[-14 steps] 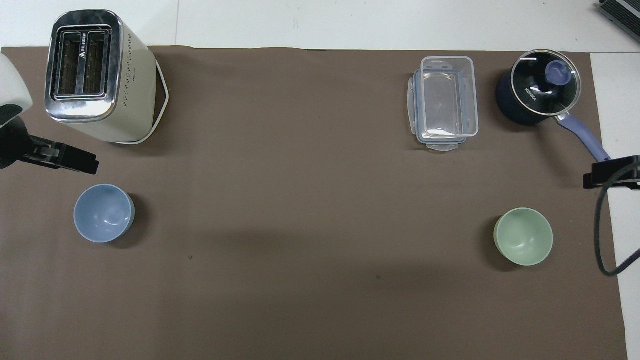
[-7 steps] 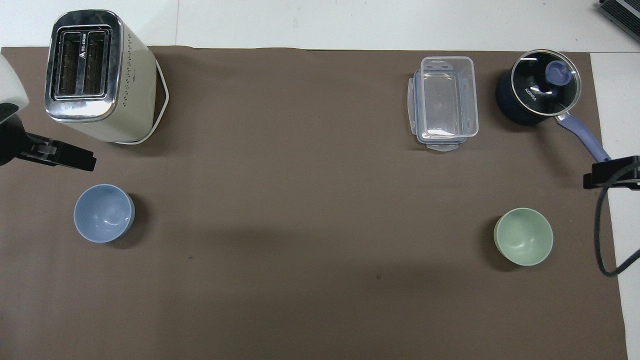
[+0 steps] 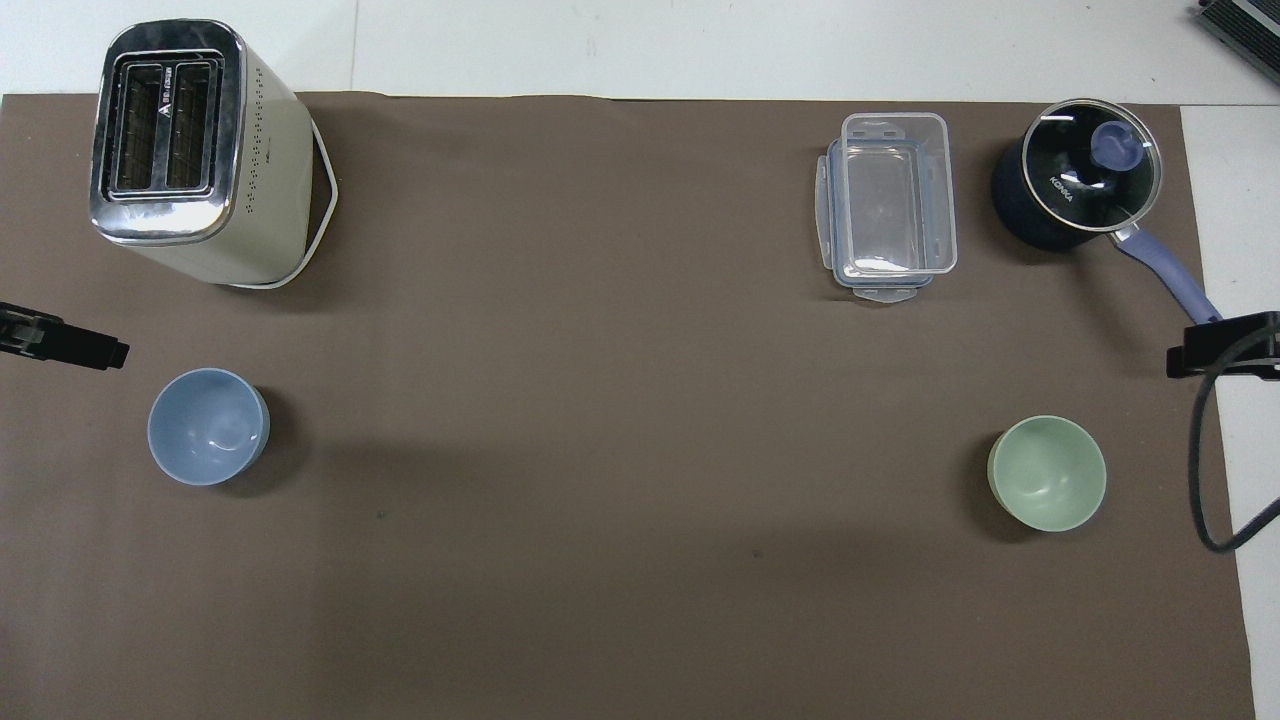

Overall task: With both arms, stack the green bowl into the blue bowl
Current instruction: 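Lower the left gripper onto the rim of the blue bowl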

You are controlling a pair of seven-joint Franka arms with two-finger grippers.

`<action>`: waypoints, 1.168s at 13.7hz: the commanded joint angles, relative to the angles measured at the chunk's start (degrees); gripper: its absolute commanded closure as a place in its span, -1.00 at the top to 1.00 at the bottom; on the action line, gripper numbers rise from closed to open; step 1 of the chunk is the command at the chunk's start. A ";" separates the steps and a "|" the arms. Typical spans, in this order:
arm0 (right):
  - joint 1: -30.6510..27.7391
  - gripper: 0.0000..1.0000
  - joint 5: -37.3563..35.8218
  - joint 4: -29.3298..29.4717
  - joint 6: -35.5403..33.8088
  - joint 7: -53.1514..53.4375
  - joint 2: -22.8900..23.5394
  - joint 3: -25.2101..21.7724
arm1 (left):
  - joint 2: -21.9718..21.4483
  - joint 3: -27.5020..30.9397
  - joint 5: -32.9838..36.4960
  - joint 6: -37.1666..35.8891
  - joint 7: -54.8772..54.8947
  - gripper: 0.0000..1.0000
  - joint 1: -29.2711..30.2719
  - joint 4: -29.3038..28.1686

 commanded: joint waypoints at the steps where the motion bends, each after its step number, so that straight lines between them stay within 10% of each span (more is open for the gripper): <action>1: -0.17 1.00 0.51 -0.10 -0.72 0.58 -0.51 0.12 | -2.32 -0.43 -1.46 7.58 3.73 1.00 2.70 -7.58; 9: -0.17 1.00 0.42 -0.10 -0.72 0.58 -0.51 0.21 | 2.42 -0.43 -6.29 32.10 4.09 1.00 7.10 -22.96; 16: -0.17 1.00 0.51 -0.10 -0.72 0.58 -0.51 0.21 | 5.33 -0.43 -10.51 38.19 8.57 1.00 8.15 -27.80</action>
